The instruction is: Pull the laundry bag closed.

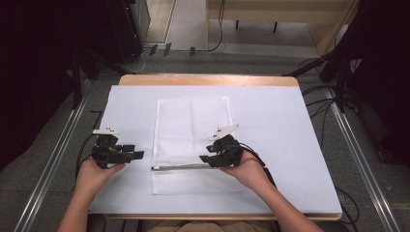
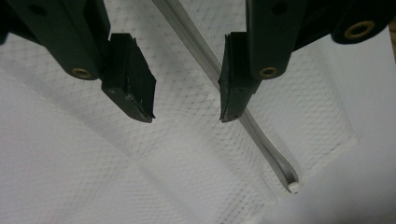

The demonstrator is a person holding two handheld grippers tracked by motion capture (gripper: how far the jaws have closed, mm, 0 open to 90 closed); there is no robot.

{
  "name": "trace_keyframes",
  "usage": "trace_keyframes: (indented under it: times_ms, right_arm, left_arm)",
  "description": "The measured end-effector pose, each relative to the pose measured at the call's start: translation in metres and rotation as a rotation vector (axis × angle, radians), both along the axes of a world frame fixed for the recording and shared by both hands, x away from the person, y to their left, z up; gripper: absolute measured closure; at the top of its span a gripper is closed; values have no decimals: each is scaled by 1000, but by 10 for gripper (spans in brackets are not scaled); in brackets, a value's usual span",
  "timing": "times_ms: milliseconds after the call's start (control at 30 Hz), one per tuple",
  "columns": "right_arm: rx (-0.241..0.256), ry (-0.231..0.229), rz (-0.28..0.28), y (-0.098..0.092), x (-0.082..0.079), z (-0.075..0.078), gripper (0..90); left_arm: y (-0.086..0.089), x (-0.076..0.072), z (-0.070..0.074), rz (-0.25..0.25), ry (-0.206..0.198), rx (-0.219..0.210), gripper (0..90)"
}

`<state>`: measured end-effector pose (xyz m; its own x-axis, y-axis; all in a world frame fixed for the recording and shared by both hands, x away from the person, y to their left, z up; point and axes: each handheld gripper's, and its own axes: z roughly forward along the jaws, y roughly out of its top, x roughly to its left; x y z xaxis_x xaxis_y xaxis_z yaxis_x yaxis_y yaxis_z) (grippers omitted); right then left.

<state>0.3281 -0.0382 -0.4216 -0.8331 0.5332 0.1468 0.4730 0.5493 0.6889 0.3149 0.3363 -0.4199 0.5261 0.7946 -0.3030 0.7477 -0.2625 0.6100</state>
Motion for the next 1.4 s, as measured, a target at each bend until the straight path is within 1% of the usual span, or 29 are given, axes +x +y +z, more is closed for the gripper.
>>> trace_keyframes:
  times_ms: [67, 100, 200, 300, 367, 433, 567, 633, 767, 833, 867, 933, 1100, 1167, 1233, 1300, 1333, 1400]
  right_arm:
    - [1, 0, 9, 2, 0, -1, 575]
    - [0, 0, 18, 6, -1, -1, 579]
    - [2, 1, 22, 11, -1, -2, 583]
    - [10, 11, 37, 20, -2, -3, 605]
    - [12, 9, 44, 22, -2, -3, 608]
    - [13, 18, 51, 30, -3, -4, 613]
    - [11, 21, 63, 39, -3, -5, 624]
    - [13, 21, 68, 41, -3, -5, 626]
    - [21, 34, 86, 51, -3, -7, 629]
    - [21, 32, 89, 53, -4, -8, 630]
    - [17, 36, 99, 57, -5, -9, 630]
    - [19, 29, 107, 60, -5, -9, 630]
    - [10, 35, 138, 72, -7, -11, 663]
    - [11, 39, 143, 73, -7, -12, 670]
    - [14, 45, 155, 79, -9, -14, 691]
    - [19, 63, 156, 82, -10, -16, 700]
    - [19, 63, 156, 82, -10, -16, 700]
    - [21, 70, 164, 86, -11, -18, 708]
  left_arm:
    - [0, 0, 0, 0, 0, 1, 404]
    - [1, 0, 0, 0, 3, 2, 405]
    - [1, 0, 0, 5, 2, -1, 406]
    - [2, 1, -1, 8, 2, -5, 408]
    - [2, 1, -1, 8, 2, -6, 408]
    - [2, 0, -1, 7, 1, -5, 408]
    - [2, 0, -1, 11, 0, -6, 407]
    - [3, 0, -1, 13, 0, -7, 407]
    - [3, 1, -1, 11, 2, -5, 406]
    - [3, 1, -1, 10, 2, -6, 406]
    - [3, 1, -1, 9, 3, -3, 407]
    - [3, 1, -1, 9, 4, -5, 407]
    - [4, 0, -1, 9, 6, -6, 409]
    - [4, -1, 0, 9, 4, -6, 418]
    - [5, -2, 1, 8, 6, -9, 423]
    - [4, -2, 1, 7, 7, -12, 423]
    - [4, -2, 1, 7, 7, -12, 423]
    - [3, -2, 0, 5, 10, -6, 423]
